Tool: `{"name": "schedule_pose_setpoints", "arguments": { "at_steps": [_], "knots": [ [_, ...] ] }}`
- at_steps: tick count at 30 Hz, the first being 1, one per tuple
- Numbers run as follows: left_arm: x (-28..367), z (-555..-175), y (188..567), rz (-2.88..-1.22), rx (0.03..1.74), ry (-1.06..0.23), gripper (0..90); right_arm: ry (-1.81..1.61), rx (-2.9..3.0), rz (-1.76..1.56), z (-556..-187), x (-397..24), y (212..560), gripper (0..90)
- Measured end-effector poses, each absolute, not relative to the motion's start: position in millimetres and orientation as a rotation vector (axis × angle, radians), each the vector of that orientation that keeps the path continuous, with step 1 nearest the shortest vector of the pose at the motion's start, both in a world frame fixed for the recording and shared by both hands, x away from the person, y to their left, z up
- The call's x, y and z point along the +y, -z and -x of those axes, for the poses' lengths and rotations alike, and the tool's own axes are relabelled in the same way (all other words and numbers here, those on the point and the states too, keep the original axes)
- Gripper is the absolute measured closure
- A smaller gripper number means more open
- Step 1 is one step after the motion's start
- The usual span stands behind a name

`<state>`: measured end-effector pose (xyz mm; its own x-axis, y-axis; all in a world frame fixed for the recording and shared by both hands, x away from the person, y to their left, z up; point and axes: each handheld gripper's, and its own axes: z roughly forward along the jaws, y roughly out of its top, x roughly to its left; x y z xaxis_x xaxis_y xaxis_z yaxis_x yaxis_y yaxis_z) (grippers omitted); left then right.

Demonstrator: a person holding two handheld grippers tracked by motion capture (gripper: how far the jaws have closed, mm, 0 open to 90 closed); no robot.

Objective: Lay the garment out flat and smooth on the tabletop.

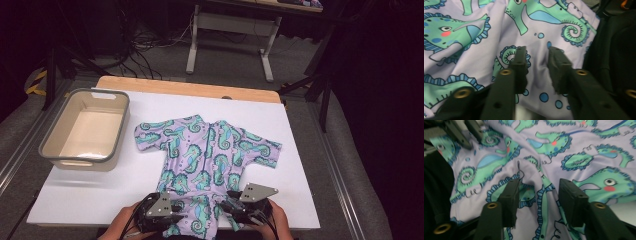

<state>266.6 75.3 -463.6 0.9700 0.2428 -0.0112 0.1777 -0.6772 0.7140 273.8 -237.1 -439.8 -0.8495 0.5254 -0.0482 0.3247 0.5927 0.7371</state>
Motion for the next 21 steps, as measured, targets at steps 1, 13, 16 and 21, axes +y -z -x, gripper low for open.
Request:
{"name": "schedule_pose_setpoints", "arguments": {
  "at_steps": [1,13,16,21],
  "knots": [
    [76.5,-266.2,463.2,-2.336,0.3,-0.104,86.5,-1.088,2.57,-0.698,-274.2,-235.5,441.4,58.8],
    [122.6,-264.9,448.8,-2.339,0.285,-0.048,88.5,-1.048,2.658,-0.576,-255.5,-213.0,431.0,83.4],
    [132.4,-260.6,450.7,-2.327,0.3,-0.04,88.3,-1.074,2.673,-0.548,-247.8,-203.6,428.5,82.9],
    [145.2,-252.9,454.8,-2.334,0.321,-0.03,87.9,-1.091,2.699,-0.51,-238.8,-192.3,428.9,74.5]
  ]
}}
